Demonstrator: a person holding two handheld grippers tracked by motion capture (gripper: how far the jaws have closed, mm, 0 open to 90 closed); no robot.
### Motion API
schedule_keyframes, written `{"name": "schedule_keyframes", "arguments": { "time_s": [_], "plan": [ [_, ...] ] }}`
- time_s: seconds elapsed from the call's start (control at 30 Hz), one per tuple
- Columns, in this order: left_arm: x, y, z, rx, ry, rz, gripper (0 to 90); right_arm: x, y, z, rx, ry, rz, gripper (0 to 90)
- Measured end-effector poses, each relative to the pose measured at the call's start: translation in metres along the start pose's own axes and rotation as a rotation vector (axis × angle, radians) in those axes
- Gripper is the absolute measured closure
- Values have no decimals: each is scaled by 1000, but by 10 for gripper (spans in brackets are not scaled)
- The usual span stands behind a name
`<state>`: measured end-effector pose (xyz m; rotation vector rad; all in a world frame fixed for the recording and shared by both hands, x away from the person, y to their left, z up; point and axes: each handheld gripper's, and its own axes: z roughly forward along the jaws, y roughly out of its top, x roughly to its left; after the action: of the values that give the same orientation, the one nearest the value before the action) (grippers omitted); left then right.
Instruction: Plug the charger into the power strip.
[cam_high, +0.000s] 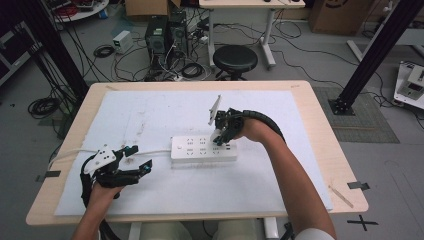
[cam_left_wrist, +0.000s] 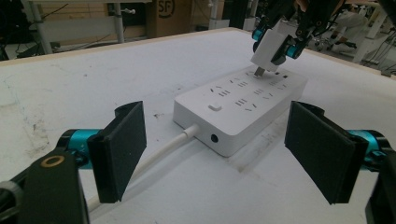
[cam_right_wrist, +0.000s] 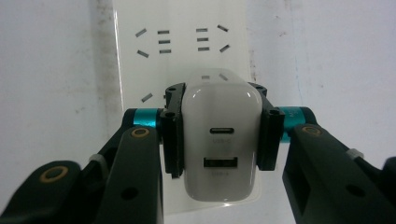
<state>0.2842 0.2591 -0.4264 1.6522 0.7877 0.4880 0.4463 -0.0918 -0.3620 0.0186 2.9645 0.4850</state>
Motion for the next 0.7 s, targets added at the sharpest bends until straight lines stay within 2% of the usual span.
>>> {"name": "schedule_keyframes", "arguments": {
  "time_s": [0.1, 0.23, 0.4, 0.5, 0.6, 0.7],
  "plan": [
    [0, 0, 0, -2, 0, -3, 208, 0, 9, 2, 51, 4, -29, 632],
    [0, 0, 0, -1, 0, -3, 208, -3, 17, 3, 99, 20, -37, 633],
    [0, 0, 0, -7, 0, -7, 208, -6, 21, 4, 125, 43, -11, 633],
    [0, 0, 1, -8, -3, -7, 208, -5, 24, 4, 131, 36, -18, 633],
    [0, -1, 3, -2, -7, -12, 208, -1, 31, 7, 167, 13, -69, 632],
    [-1, -1, 4, -6, -9, -10, 208, 0, 37, 9, 190, 12, -81, 632]
  ]
}}
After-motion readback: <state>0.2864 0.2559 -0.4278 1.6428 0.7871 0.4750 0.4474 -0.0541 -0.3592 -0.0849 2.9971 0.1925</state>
